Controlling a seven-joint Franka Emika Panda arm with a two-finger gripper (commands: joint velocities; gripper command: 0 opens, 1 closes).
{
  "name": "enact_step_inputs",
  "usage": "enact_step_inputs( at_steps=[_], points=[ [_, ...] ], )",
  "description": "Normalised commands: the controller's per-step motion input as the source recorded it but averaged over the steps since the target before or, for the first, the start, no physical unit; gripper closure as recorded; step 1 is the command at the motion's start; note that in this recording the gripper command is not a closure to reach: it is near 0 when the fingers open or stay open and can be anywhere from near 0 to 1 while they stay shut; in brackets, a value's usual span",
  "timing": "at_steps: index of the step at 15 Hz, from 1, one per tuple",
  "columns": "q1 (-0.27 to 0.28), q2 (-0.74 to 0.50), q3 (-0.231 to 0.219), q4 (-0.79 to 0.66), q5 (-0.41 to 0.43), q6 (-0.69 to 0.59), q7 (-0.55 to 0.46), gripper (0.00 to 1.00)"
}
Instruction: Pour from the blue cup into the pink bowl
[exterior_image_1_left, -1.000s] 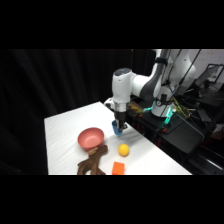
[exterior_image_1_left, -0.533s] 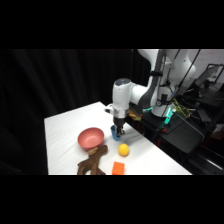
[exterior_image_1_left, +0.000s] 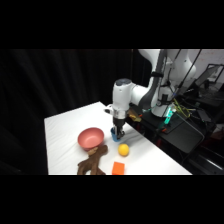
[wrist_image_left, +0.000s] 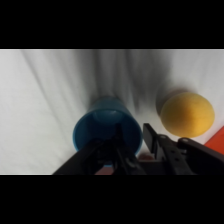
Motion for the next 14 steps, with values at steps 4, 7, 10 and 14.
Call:
enact_step_inputs(
  at_steps=[4, 7, 10, 14],
  points=[
    [0.049, -0.33, -0.058, -0.01, -0.037, -0.33, -0.10, 0.00],
    [-0.079, -0.68, -0.005, -0.09, -0.120, -0.56, -0.19, 0.00],
    [-0.213, -0.84, 0.150, -0.11, 0.015, -0.65, -0.42, 0.00],
    [-0.191, -0.76, 0.185, -0.01, 0.159, -0.70, -0.37, 0.00]
  ],
)
